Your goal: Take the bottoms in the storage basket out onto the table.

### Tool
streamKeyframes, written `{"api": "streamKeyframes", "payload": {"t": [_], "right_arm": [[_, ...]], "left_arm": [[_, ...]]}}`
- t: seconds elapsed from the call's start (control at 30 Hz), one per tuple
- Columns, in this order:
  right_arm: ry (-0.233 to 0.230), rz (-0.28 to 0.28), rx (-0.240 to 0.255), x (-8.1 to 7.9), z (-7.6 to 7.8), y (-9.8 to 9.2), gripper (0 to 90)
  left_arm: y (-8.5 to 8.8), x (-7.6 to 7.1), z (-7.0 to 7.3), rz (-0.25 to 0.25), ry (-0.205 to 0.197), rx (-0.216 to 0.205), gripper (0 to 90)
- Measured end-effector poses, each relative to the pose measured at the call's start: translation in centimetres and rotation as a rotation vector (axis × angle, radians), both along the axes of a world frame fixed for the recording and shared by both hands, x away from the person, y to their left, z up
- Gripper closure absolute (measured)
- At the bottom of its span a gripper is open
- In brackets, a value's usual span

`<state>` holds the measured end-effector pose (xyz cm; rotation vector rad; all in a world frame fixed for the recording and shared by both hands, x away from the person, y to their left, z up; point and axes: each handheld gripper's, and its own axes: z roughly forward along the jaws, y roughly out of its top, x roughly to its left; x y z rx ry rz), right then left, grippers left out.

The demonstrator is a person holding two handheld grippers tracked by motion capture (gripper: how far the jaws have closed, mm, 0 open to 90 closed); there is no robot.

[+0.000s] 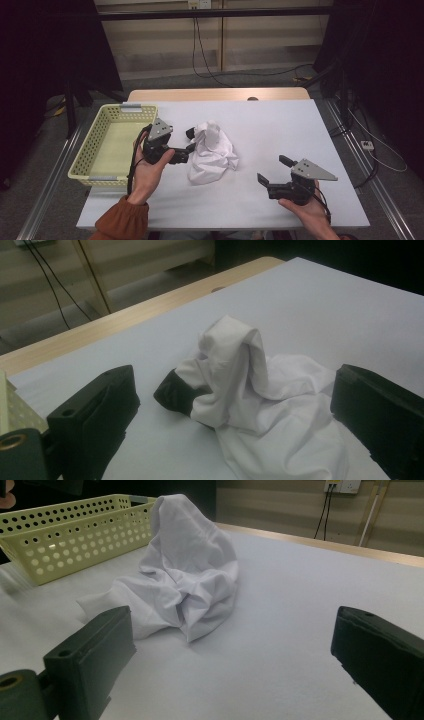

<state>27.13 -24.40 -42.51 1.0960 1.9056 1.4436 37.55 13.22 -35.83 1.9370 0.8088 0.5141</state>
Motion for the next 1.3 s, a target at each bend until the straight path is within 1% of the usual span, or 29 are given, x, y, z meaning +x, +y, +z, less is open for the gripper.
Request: {"api": "streamKeyframes", "payload": {"t": [0.2, 0.23, 0.3, 0.33, 0.43, 0.57, 0.77, 0.87, 0.97, 1.0, 1.03, 1.07, 1.27, 1.3], "right_arm": [[0.000, 0.001, 0.001, 0.0, 0.0, 0.0, 3.7], [0.000, 0.002, 0.001, 0.0, 0.0, 0.0, 3.7], [0.000, 0.003, -0.002, 0.0, 0.0, 0.0, 3.7], [0.000, 0.002, -0.002, 0.0, 0.0, 0.0, 3.7], [0.000, 0.003, -0.002, 0.0, 0.0, 0.0, 3.7], [0.000, 0.003, -0.002, 0.0, 0.0, 0.0, 3.7], [0.000, 0.002, -0.002, 0.0, 0.0, 0.0, 3.7], [0.000, 0.003, -0.003, 0.0, 0.0, 0.0, 3.7], [0.000, 0.004, -0.003, 0.0, 0.0, 0.1, 3.7], [0.001, 0.004, -0.003, 0.0, 0.0, 0.1, 3.7], [0.001, 0.004, -0.003, 0.0, 0.0, 0.1, 3.7], [0.001, 0.005, -0.003, 0.1, 0.0, 0.1, 3.7], [0.001, 0.003, -0.003, 0.0, 0.0, 0.1, 3.7], [0.002, 0.003, -0.003, 0.0, 0.0, 0.1, 3.7]], "left_arm": [[0.6, -0.5, 0.1, 0.008, 0.003, -0.005, 4.9], [0.7, -0.6, 0.1, 0.006, 0.000, -0.012, 5.0], [0.8, -0.9, 0.2, 0.003, -0.006, -0.006, 5.0], [0.8, -1.0, 0.2, 0.006, -0.008, -0.014, 5.0], [1.1, -1.4, 0.3, 0.004, -0.017, -0.007, 5.0], [1.4, -1.9, 0.6, 0.006, -0.025, -0.017, 5.0], [2.2, -2.5, 1.0, 0.012, -0.035, -0.017, 5.0], [2.6, -2.8, 0.9, 0.029, -0.039, -0.014, 5.0], [2.9, -3.0, 0.9, 0.053, -0.049, 0.003, 5.1], [3.0, -3.1, 0.9, 0.057, -0.048, -0.004, 5.1], [3.1, -3.2, 0.9, 0.050, -0.050, 0.003, 5.1], [3.2, -3.3, 0.9, 0.055, -0.051, -0.005, 5.1], [4.1, -3.7, 0.8, 0.062, -0.049, 0.000, 5.0], [4.2, -3.8, 0.8, 0.070, -0.046, -0.003, 5.0]]}}
